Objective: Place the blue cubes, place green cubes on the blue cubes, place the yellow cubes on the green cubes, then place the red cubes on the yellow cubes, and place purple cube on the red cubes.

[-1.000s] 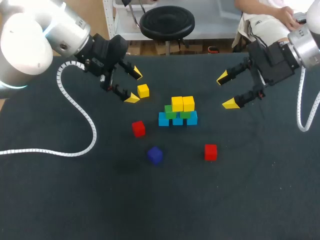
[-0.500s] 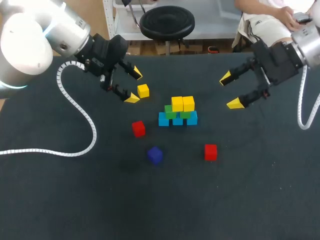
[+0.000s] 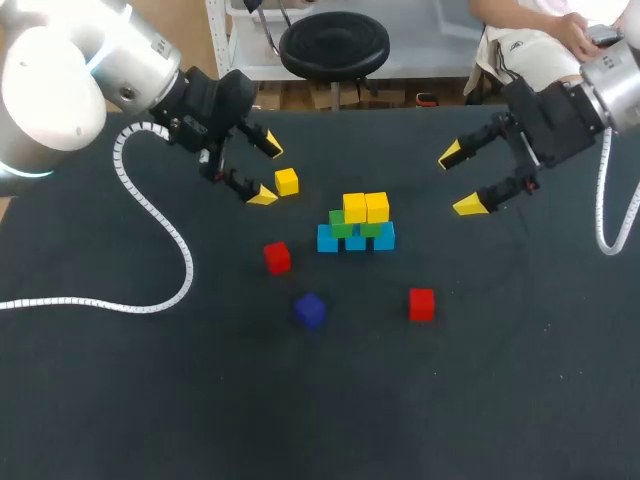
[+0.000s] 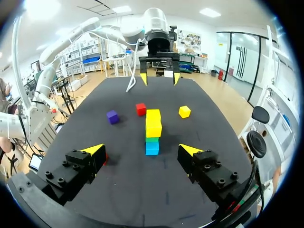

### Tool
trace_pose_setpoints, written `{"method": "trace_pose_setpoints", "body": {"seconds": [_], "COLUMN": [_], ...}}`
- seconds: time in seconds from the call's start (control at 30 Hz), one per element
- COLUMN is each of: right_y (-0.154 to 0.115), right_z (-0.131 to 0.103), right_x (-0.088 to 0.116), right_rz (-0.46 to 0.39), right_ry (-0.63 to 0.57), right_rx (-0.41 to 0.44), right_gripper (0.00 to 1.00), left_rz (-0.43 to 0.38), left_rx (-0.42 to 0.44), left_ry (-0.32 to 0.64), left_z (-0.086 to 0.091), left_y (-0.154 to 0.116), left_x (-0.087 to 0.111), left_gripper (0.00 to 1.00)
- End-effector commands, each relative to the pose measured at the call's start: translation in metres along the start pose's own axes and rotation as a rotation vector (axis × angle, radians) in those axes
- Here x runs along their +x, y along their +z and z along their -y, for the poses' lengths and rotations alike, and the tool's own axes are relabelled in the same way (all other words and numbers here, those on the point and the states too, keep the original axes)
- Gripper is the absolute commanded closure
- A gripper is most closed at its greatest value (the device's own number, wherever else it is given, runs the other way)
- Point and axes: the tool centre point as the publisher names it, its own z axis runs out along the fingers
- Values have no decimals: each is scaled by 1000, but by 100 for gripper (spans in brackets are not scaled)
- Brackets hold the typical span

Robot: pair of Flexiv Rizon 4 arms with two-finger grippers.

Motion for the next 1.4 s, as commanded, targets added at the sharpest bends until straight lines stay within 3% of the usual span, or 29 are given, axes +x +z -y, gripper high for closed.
{"method": "trace_pose_setpoints", "body": {"seconds": [0.03, 0.3, 0.43, 0.7, 0.87, 1.23, 1.4], "right_y": [0, 0, 0, 0, 0, 0, 0], "right_z": [0, 0, 0, 0, 0, 0, 0], "right_x": [0, 0, 0, 0, 0, 0, 0], "right_rz": [1, 1, 1, 1, 1, 1, 1], "right_ry": [-1, -1, -1, -1, -1, -1, -1], "right_rx": [1, 1, 1, 1, 1, 1, 1], "right_gripper": [0, 0, 0, 0, 0, 0, 0], "left_rz": [-132, -287, -316, -400, -441, -499, -494], "left_rx": [57, 125, 129, 118, 127, 97, 75], "left_ry": [-17, -118, -154, -192, -216, -304, -322], "left_z": [-31, -66, -76, -92, -89, -48, -47], "left_y": [16, 31, 36, 38, 44, 49, 51], "left_x": [-4, 23, 38, 46, 42, 51, 54], "left_gripper": [0, 0, 0, 0, 0, 0, 0]}}
